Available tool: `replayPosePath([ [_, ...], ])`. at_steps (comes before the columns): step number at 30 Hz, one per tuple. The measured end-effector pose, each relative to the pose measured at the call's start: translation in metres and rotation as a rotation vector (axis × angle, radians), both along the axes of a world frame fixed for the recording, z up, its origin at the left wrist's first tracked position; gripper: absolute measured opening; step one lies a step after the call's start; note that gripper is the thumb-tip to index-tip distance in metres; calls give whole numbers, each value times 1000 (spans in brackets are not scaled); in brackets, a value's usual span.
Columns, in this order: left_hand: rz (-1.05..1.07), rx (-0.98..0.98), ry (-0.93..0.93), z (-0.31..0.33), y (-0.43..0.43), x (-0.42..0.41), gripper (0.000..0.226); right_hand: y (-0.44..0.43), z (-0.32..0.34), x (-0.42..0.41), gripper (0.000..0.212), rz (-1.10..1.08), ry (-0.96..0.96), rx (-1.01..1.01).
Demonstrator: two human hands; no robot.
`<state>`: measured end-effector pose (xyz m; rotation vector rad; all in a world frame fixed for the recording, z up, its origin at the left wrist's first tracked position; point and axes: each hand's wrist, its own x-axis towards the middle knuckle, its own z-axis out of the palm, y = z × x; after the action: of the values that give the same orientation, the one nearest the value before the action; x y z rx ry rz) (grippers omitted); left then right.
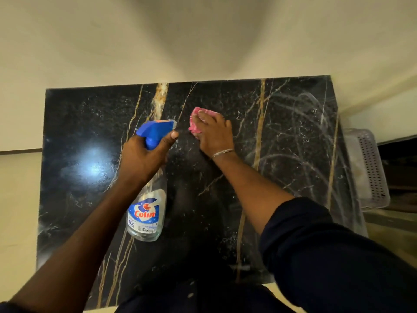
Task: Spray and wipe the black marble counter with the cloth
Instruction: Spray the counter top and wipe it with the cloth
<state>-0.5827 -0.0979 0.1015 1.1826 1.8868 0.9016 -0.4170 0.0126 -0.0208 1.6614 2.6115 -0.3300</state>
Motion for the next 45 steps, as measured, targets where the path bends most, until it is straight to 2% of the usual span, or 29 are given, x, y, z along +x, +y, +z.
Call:
replayPosePath([
  [3, -9, 0, -4, 2, -4, 3, 38, 10, 8, 60, 70, -204, -36, 9],
  [6, -14, -16, -9, 3, -7, 6, 34, 19, 13, 119, 66, -433, -55, 9],
  [10, 1, 2, -20, 7, -11, 7, 30, 18, 12, 117, 59, -634, -45, -11],
  [12, 11, 31, -15, 8, -15, 9, 26, 8, 16, 90, 61, -617, -50, -9],
  [14, 18, 54, -18, 10, -19, 11, 20, -11, 15, 55, 60, -473, -36, 13],
  [17, 18, 53, 4, 10, -23, 14, 31, -45, 12, 5, 58, -212, -2, 23],
  [21, 3, 20, -10, 12, -22, 16, 38, -46, 10, 22, 58, -11, -27, -20],
  [23, -10, 12, -20, 13, -22, 15, 38, -44, 9, 57, 58, -79, -5, -11],
  [28, -10, 27, -52, 9, -28, 12, 27, -35, 11, 143, 53, -405, 58, 7],
  [30, -10, 22, -50, 8, -31, 11, 26, -33, 12, 152, 53, -511, 41, 15],
  [33, 2, 24, -40, 7, -37, 11, 28, -36, 15, 122, 54, -667, 39, -11],
  [35, -5, 34, -36, 4, -40, 12, 27, -47, 18, 85, 52, -593, 56, -9],
  [40, -21, 19, -16, 4, -47, 14, 22, -96, 12, -7, 56, -85, 56, -19],
  [43, -11, -21, -17, 5, -50, 13, 24, -94, 12, 14, 57, 66, 56, -24],
  [45, -5, -29, -25, 4, -50, 10, 26, -86, 9, 49, 55, 7, 53, -40],
])
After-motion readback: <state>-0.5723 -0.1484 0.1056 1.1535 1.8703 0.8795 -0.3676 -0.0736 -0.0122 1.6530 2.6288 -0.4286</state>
